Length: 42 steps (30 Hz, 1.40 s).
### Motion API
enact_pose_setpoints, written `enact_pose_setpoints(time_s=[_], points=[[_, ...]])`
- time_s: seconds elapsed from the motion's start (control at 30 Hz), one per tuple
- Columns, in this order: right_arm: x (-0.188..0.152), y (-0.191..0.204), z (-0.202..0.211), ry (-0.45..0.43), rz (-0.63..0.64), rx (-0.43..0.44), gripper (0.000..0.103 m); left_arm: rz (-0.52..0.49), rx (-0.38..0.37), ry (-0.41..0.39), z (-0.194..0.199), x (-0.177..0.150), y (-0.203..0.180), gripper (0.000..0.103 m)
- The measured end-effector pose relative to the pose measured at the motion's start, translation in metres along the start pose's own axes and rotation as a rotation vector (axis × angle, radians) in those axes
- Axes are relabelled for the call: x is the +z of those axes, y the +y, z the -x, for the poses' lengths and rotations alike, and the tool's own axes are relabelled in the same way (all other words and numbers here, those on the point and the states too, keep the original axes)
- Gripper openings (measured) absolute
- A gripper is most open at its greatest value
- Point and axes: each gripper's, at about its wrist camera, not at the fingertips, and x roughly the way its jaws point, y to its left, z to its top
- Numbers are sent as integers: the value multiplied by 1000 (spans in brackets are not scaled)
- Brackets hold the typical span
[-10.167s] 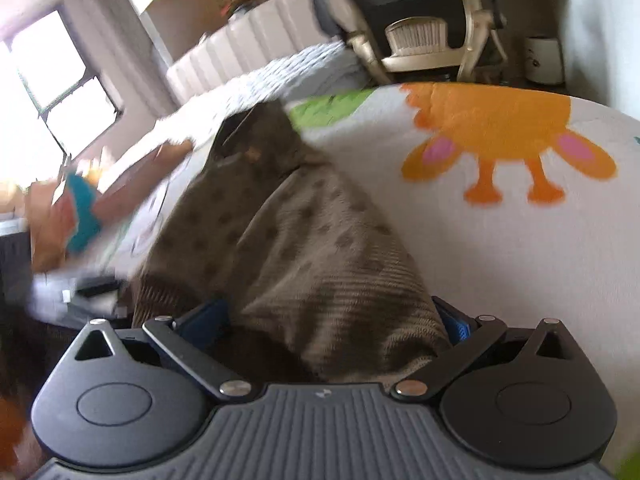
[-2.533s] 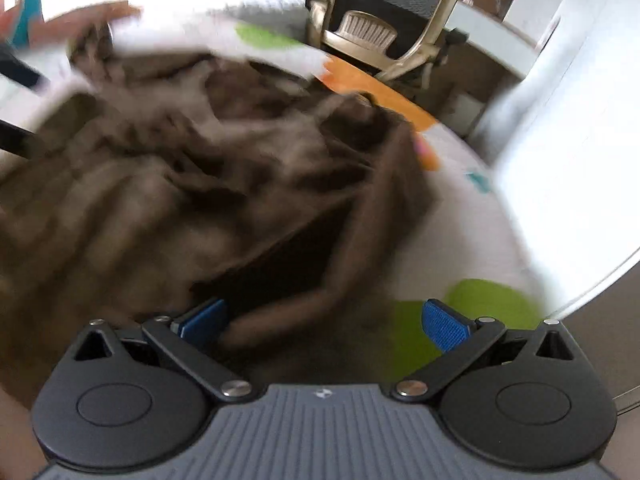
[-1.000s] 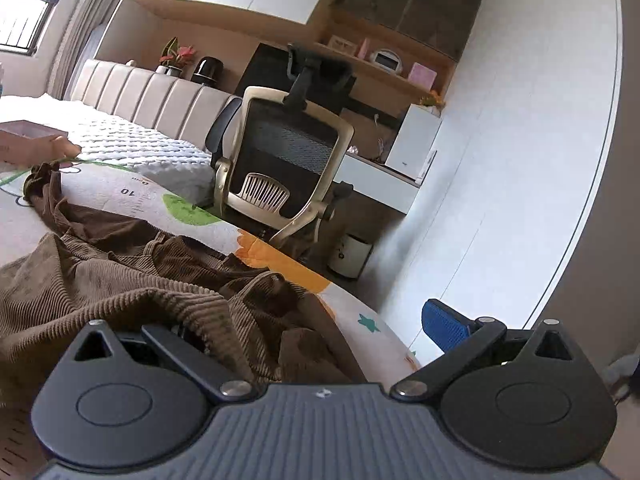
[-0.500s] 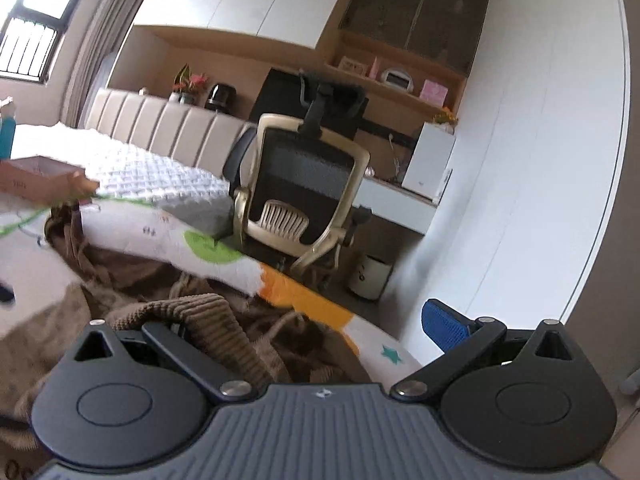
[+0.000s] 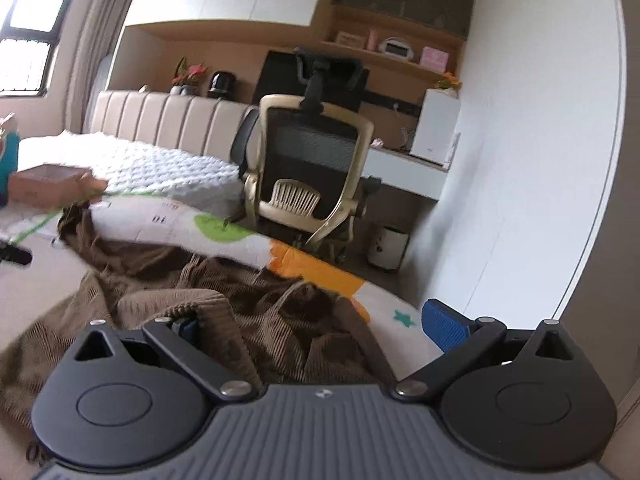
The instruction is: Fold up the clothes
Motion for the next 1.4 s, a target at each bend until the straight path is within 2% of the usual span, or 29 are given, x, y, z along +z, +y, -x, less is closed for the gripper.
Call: enact_pose_setpoints(time_s=[0.03,0.13,0.2,0.3,0.4,0.5,0.6,0.73,0.87,0.97,1.0,1.07,1.17,1.27,1.4], points=[[3,2,-1,-12,3,-6,103,-28,-74,-19,4,-2,-17,102],[8,11,-6,-29,25,-6,103,-191,-175,-82,11,-19,-74,102],[8,15,-9,-32,28,-1,103,-313,-165,-112,6,-31,-109,102],[8,16,-8,-39,26,-3,103,-416,-36,-88,-19,-44,-132,102],[0,13,-3,-43,47,-32,103,-422,122,-39,-41,-51,-107,102],[-16,15,-2,-26,94,-50,103,-399,234,16,-45,-60,-71,103],[-49,38,-10,63,211,-16,103,-354,328,61,-40,-70,-33,103],[-89,74,-17,177,342,61,103,-284,402,28,-12,-68,2,103],[-101,72,-14,97,432,-198,103,-276,421,8,3,-74,13,103],[-126,57,-16,54,626,-471,103,-290,411,22,8,-87,16,103],[-138,50,-15,69,714,-508,103,-313,395,41,3,-93,15,103],[-149,35,-9,122,743,-496,103,-358,363,80,-5,-104,12,103],[-130,13,2,125,673,-507,103,-395,351,74,1,-99,14,103],[-78,-11,24,38,542,-497,103,-422,353,45,13,-86,17,103],[-34,-37,52,-31,432,-438,103,-458,354,6,29,-68,21,103]])
